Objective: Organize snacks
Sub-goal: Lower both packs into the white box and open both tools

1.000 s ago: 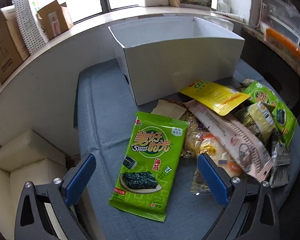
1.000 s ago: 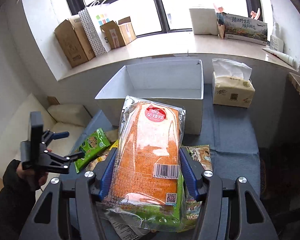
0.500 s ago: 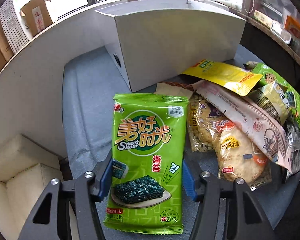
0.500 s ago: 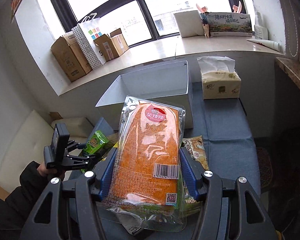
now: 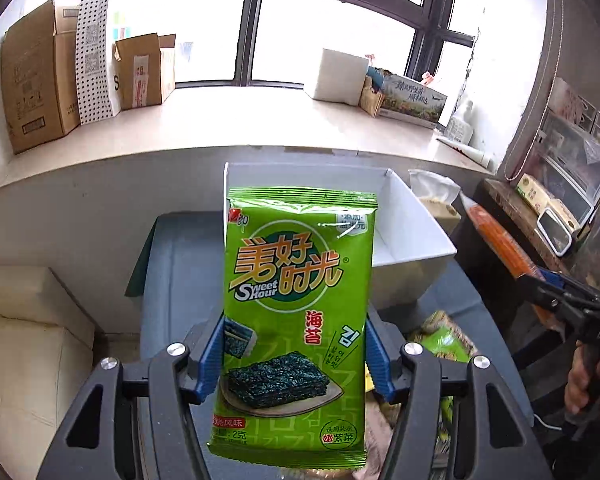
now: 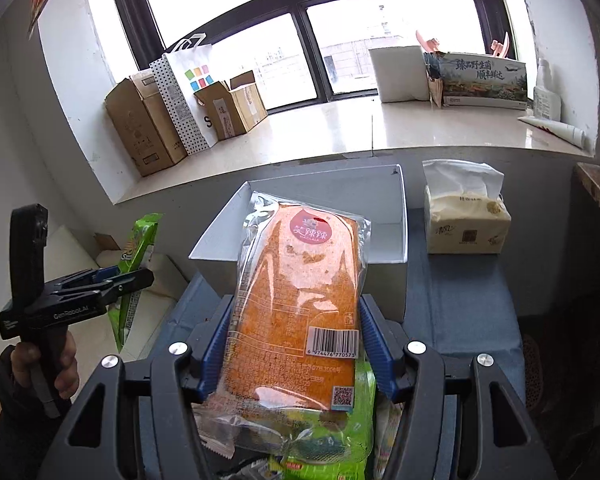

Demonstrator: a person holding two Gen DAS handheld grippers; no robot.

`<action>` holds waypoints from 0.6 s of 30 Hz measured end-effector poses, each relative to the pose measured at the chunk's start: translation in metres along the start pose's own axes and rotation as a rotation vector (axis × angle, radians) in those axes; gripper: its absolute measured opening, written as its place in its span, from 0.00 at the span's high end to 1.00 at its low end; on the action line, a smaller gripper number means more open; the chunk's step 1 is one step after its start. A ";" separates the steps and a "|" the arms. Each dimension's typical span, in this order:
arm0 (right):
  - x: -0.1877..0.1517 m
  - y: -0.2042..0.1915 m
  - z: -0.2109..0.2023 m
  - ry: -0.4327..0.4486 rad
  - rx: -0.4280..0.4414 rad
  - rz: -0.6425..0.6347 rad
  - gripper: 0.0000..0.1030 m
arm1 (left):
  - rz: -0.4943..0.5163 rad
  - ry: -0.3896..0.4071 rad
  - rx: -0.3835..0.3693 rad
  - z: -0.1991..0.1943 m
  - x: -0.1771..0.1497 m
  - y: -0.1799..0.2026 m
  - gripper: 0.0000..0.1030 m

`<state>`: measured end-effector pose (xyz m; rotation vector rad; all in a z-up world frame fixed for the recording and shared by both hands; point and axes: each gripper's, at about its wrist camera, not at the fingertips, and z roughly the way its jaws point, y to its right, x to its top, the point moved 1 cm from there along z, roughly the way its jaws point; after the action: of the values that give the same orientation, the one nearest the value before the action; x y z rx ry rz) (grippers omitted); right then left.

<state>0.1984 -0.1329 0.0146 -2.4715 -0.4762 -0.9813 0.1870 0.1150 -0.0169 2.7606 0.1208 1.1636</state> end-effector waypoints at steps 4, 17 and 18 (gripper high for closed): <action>0.044 0.005 0.037 0.028 -0.028 -0.011 0.37 | -0.007 0.008 0.022 0.038 0.048 0.009 0.37; 0.104 0.044 0.141 -0.040 -0.142 0.005 0.12 | -0.035 -0.123 0.047 0.153 0.091 -0.006 0.00; 0.103 0.046 0.138 -0.037 -0.150 0.012 0.09 | -0.035 -0.118 0.052 0.153 0.089 -0.007 0.00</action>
<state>0.3678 -0.0854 -0.0154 -2.6266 -0.4129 -1.0011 0.3584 0.1186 -0.0605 2.8524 0.1882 0.9998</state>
